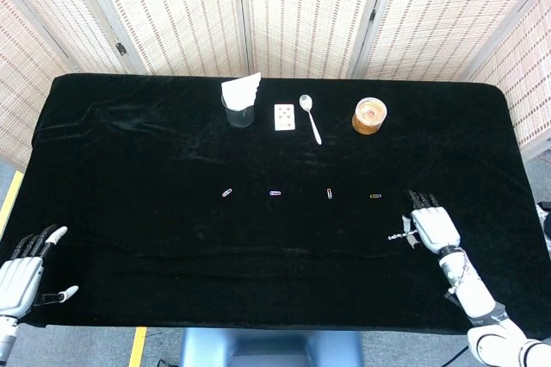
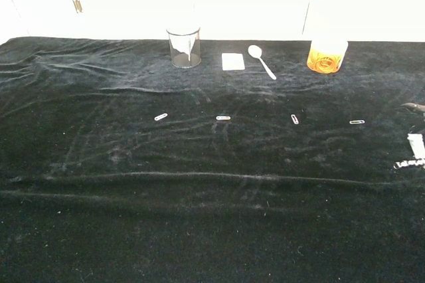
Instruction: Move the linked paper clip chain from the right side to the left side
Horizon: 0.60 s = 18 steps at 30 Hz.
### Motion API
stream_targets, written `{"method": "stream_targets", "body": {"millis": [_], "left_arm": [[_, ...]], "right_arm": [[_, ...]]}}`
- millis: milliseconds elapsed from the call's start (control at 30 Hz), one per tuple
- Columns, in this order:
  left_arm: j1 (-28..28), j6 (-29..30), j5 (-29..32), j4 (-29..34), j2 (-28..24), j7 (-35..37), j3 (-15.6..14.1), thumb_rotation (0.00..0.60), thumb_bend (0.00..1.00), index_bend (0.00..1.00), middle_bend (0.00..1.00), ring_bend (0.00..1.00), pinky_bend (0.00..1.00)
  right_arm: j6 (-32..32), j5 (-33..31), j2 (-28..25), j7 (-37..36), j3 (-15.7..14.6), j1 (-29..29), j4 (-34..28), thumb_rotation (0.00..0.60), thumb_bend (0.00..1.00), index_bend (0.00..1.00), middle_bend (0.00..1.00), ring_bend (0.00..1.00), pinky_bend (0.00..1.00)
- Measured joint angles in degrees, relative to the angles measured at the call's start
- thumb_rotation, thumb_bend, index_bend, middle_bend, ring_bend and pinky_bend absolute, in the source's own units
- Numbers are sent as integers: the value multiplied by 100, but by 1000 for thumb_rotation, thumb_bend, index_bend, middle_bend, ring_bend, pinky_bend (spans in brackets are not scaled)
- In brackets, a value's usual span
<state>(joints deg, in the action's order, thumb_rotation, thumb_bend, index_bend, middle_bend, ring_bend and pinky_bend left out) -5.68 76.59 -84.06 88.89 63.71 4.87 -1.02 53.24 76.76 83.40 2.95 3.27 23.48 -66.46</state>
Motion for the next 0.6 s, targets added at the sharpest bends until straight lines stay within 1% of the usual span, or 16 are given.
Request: {"method": "stream_targets", "body": {"millis": [333,600], "left_arm": [[-23,-37,35,-25,-21,87,10,600,151,0,61,124,99],[-15,-19,48,-43,-32,151,14,600,151,0,61,124,98]], "right_arm": [[103,-29,161,-212,100,43,214,600,406,743,107,68,0],[156,-3,245,-549,149,70,358,600,407,767,130,76,0]]}}
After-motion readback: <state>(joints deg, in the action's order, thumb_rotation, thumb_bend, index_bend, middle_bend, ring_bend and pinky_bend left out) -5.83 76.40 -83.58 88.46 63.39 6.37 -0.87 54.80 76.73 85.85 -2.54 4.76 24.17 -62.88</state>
